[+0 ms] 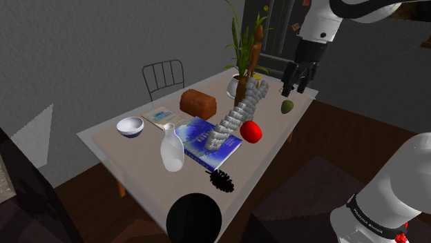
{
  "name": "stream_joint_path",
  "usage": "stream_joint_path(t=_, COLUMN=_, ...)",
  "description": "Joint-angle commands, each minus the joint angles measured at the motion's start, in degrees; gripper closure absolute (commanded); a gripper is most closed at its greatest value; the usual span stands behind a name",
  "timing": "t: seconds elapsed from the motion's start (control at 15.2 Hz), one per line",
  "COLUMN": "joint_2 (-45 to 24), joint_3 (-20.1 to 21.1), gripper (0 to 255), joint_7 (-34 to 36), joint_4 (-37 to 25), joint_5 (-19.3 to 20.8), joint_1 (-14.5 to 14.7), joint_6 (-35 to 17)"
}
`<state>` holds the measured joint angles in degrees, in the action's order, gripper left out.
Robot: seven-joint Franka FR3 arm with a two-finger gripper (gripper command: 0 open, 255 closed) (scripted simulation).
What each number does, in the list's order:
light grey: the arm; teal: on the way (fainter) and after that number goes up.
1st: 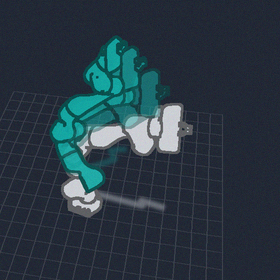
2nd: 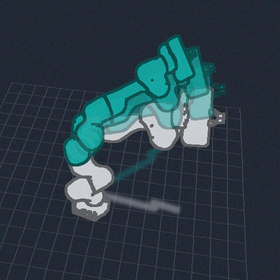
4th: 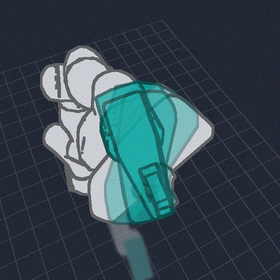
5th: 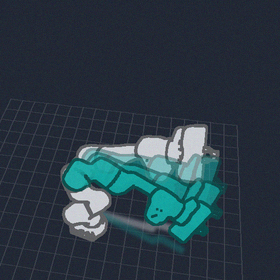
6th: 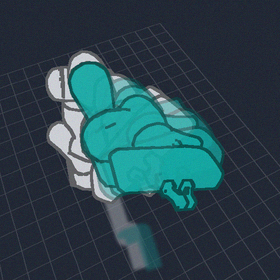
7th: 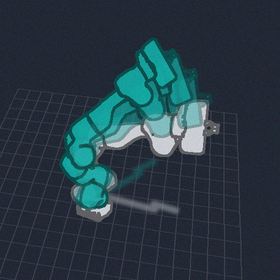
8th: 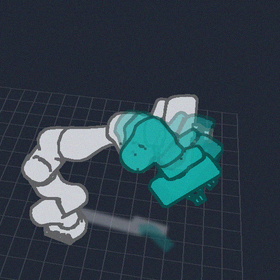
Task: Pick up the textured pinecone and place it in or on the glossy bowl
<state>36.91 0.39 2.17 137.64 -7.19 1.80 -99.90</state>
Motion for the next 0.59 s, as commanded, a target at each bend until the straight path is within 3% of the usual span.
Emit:
stream_joint_path(t=0.0, joint_2=-3.06, joint_3=0.49, gripper=0, joint_7=-0.42, joint_4=0.66, joint_5=-0.69, joint_1=0.66, joint_6=-3.17)
stream_joint_path(t=0.53, joint_2=-16.72, joint_3=3.00, gripper=0, joint_7=-1.90, joint_4=1.87, joint_5=-3.70, joint_1=3.55, joint_6=-15.58)
